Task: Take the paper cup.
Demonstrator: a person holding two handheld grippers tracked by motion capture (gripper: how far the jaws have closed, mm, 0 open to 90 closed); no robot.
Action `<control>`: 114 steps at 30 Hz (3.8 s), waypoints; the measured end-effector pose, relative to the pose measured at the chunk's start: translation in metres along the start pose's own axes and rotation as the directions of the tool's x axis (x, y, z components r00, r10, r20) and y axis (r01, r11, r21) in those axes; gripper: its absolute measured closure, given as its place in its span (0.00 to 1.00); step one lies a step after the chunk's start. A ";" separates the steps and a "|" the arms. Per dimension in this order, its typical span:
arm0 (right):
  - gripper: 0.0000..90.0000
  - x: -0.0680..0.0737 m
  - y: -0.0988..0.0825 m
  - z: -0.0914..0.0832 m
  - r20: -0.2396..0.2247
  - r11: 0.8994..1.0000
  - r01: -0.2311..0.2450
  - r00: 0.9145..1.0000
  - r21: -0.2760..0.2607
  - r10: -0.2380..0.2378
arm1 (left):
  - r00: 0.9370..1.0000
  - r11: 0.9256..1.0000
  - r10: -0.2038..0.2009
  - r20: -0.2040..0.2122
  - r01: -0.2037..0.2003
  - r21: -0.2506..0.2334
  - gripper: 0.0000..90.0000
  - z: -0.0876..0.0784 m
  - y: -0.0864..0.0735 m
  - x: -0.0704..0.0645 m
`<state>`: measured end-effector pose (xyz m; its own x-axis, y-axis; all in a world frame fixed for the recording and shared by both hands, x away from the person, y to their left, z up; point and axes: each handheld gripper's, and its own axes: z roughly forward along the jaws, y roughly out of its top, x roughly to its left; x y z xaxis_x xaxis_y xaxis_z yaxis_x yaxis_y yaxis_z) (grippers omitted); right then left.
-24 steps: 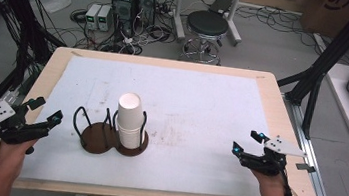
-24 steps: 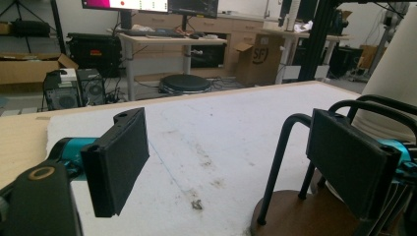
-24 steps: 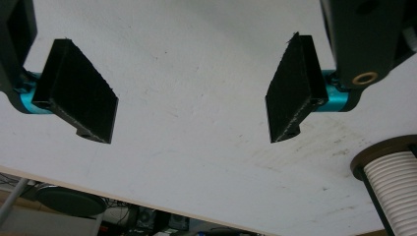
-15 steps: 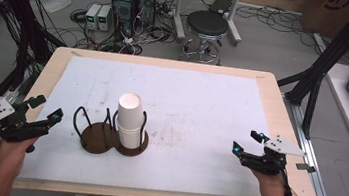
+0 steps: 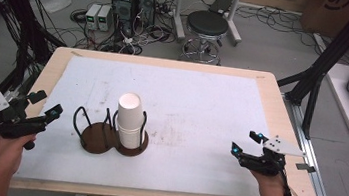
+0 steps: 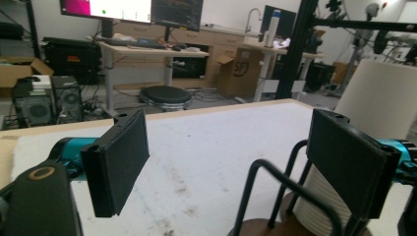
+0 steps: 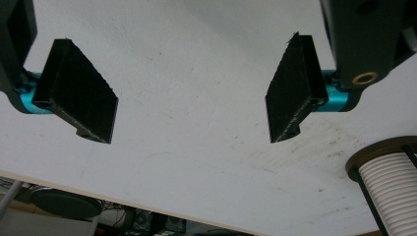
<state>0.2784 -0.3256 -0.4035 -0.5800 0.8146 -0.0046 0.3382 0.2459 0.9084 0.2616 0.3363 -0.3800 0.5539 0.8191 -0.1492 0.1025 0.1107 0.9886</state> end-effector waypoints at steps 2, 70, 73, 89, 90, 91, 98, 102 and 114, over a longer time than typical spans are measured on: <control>0.23 0.000 0.000 0.000 -0.003 1.000 0.000 1.000 0.001 0.000 | 1.000 1.000 0.017 0.005 -0.017 0.002 0.18 0.000 0.003 -0.003; 0.32 0.186 0.200 0.164 -0.606 0.906 0.422 0.729 0.032 -0.319 | 0.996 0.997 0.028 0.079 -0.033 0.069 0.18 0.016 -0.006 -0.020; 0.37 0.186 0.199 0.164 -0.609 0.902 0.431 0.724 0.033 -0.324 | 0.997 0.997 0.025 0.077 -0.031 0.069 0.18 0.016 -0.006 -0.020; 0.39 0.183 0.229 0.139 -0.589 0.921 0.385 0.732 -0.059 -0.343 | 0.995 0.998 0.028 0.101 -0.034 0.058 0.18 0.016 -0.002 -0.023; 0.39 0.182 0.231 0.136 -0.586 0.923 0.379 0.734 -0.066 -0.343 | 0.994 0.998 0.028 0.104 -0.034 0.057 0.18 0.016 -0.002 -0.024; 0.39 0.178 0.235 0.130 -0.583 0.929 0.361 0.738 -0.084 -0.340 | 0.994 0.998 0.029 0.106 -0.035 0.055 0.18 0.016 -0.001 -0.025; 0.39 0.155 0.240 0.102 -0.546 0.943 0.306 0.771 -0.132 -0.327 | 0.990 0.998 0.034 0.137 -0.042 0.050 0.18 0.019 0.001 -0.032; 0.39 0.139 0.242 0.087 -0.535 0.951 0.268 0.787 -0.153 -0.307 | 0.988 0.998 0.035 0.148 -0.042 0.050 0.18 0.021 0.002 -0.036; 0.39 0.095 0.222 0.054 -0.438 0.963 0.231 0.858 -0.139 -0.269 | 0.977 0.997 0.045 0.207 -0.058 0.053 0.18 0.029 0.005 -0.055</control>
<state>0.3389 -0.1654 -0.2255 -0.9130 0.4027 -0.0652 0.0889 0.3523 0.9316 0.2555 0.2754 -0.3673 0.7168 0.6893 -0.1055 0.1138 0.0336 0.9929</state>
